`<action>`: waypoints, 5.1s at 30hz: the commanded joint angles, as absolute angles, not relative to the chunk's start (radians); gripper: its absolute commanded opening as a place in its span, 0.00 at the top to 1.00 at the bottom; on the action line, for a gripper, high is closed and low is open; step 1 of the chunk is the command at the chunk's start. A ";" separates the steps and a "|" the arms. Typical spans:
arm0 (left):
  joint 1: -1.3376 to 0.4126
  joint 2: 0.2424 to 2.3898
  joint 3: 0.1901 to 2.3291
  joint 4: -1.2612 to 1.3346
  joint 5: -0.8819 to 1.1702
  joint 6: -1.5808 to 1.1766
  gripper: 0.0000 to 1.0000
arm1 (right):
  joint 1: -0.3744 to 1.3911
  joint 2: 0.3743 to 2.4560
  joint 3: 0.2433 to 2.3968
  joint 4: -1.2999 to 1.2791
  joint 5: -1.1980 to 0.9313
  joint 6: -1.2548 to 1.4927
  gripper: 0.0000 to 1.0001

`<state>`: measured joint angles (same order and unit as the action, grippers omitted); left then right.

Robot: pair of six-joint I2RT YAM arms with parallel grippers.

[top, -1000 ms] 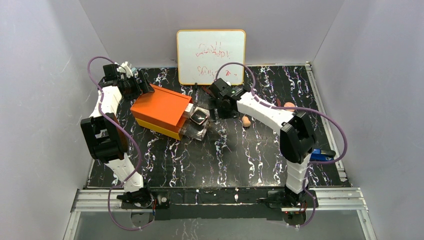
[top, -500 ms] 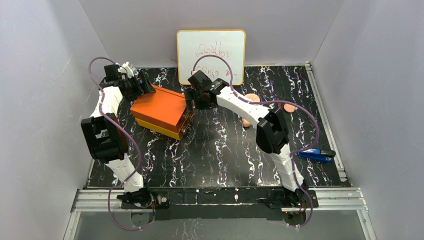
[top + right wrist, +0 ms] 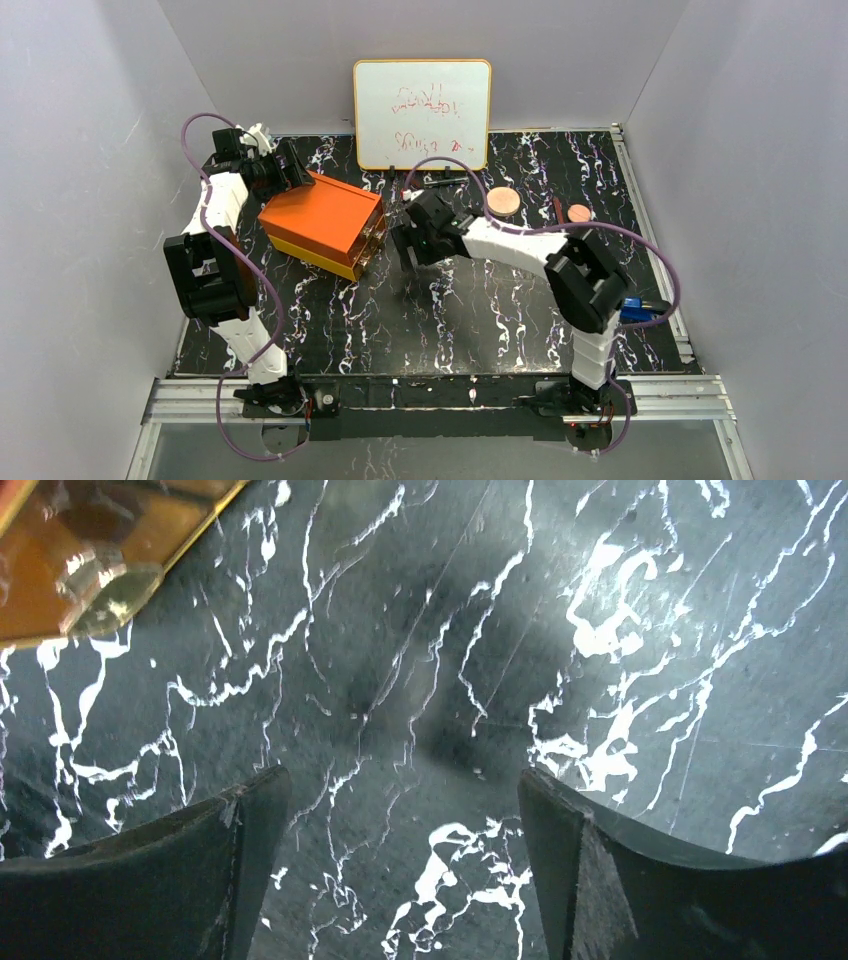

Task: Organize the makeup
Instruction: Close the drawer in the storage box, then open the drawer in the storage box.

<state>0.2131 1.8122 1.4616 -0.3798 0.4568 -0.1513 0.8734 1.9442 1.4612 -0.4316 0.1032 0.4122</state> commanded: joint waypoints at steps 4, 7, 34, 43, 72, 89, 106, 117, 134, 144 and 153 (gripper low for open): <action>0.193 1.838 1.420 -0.512 0.374 -0.103 0.04 | 0.876 1.774 1.161 0.124 0.090 0.290 0.33; 0.192 1.834 1.424 -0.517 0.372 -0.104 0.04 | 0.875 1.786 1.115 0.271 0.096 0.213 0.36; 0.161 1.769 1.459 -0.592 0.295 -0.089 0.04 | 0.874 2.124 1.380 0.412 -0.186 -0.130 0.48; 0.158 1.771 1.457 -0.598 0.292 -0.083 0.04 | 0.875 2.100 1.414 0.384 -0.194 -0.158 0.50; 0.156 1.780 1.466 -0.612 0.287 -0.075 0.04 | 0.864 2.047 1.422 0.388 -0.177 -0.177 0.58; 0.155 1.790 1.470 -0.615 0.284 -0.070 0.04 | 0.847 2.062 1.439 0.429 -0.218 -0.132 0.39; 0.152 1.793 1.463 -0.618 0.272 -0.066 0.04 | 0.825 2.057 1.418 0.409 -0.076 -0.175 0.38; 0.147 1.796 1.459 -0.618 0.268 -0.064 0.04 | 0.808 2.060 1.414 0.346 -0.185 -0.150 0.35; 0.146 1.801 1.457 -0.618 0.256 -0.060 0.04 | 0.804 2.210 1.573 0.264 -0.290 -0.120 0.32; 0.144 1.806 1.451 -0.617 0.255 -0.058 0.04 | 0.803 2.225 1.552 0.269 -0.310 -0.098 0.38; 0.144 1.806 1.448 -0.615 0.254 -0.057 0.04 | 0.795 2.198 1.531 0.288 -0.293 -0.112 0.72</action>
<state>0.1661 1.7832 1.4891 -0.4484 0.3096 -0.1101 0.7971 2.2280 1.5265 0.2237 -0.2871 -0.1074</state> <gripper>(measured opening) 0.965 0.504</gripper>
